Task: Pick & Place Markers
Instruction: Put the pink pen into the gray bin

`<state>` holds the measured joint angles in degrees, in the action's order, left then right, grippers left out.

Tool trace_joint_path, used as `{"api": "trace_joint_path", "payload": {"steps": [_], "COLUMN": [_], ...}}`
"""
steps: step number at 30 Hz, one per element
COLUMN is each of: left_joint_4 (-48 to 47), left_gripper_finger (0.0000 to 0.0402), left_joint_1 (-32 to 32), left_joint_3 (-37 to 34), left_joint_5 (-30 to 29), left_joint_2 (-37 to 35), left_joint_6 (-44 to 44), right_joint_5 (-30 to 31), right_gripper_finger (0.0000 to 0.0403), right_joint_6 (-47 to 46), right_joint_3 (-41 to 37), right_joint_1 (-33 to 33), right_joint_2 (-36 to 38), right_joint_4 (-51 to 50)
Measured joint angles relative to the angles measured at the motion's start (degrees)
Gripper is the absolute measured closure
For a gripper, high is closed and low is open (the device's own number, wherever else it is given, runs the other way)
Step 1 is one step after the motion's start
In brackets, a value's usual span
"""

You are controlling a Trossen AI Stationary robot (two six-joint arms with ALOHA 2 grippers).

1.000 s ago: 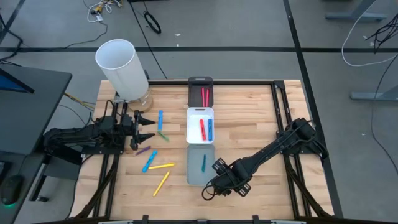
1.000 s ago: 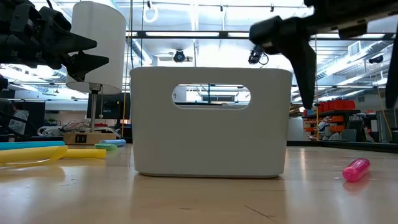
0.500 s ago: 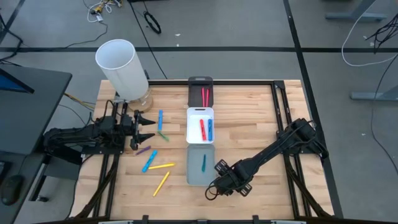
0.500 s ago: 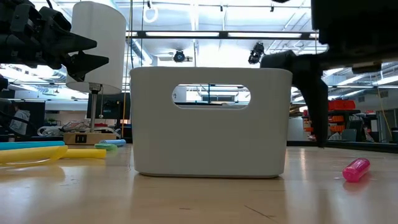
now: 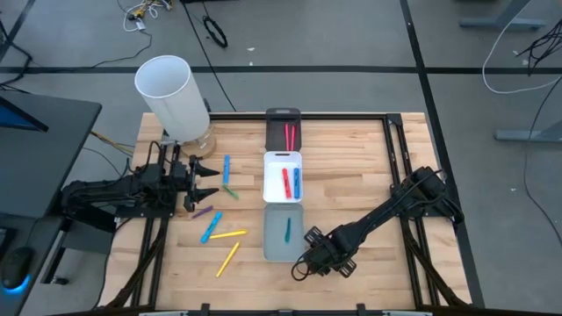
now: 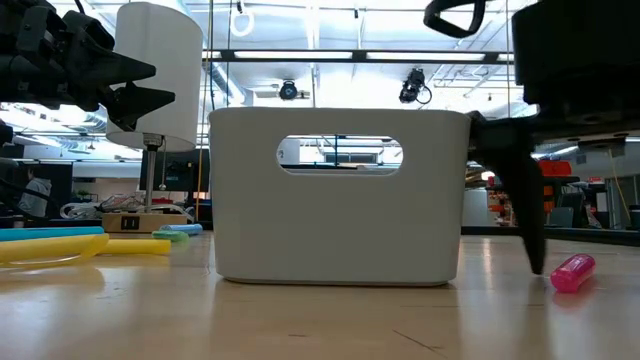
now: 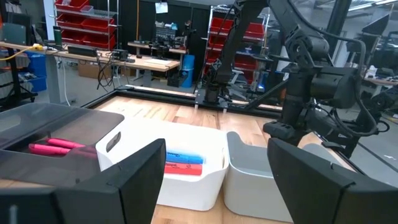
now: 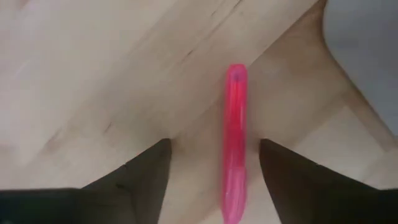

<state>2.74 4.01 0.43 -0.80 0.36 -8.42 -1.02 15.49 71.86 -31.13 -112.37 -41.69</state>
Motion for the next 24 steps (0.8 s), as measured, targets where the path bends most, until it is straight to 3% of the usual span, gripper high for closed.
{"api": "trace_joint_path", "payload": {"steps": [16, 19, 24], "left_joint_4": [0.0, 0.0, 0.0], "left_gripper_finger": [0.0113, 0.0113, 0.0113], "left_joint_1": [0.0, -0.02, 0.0], "left_joint_3": [0.0, 0.0, -0.01], "left_joint_5": [0.0, 0.0, 0.0], "left_joint_2": [0.0, -0.02, 0.0], "left_joint_6": [0.01, 0.02, 0.01], "right_joint_5": [-2.35, -2.51, -2.5], "right_gripper_finger": [0.0366, 0.0383, 0.0375], "right_joint_6": [-2.93, -6.88, -12.09], "right_joint_3": [-1.14, -1.1, -1.17], "right_joint_1": [0.1, 0.03, -0.09], "right_joint_2": [0.19, 0.19, 0.83], "right_joint_4": [2.53, 2.46, 2.07]}}
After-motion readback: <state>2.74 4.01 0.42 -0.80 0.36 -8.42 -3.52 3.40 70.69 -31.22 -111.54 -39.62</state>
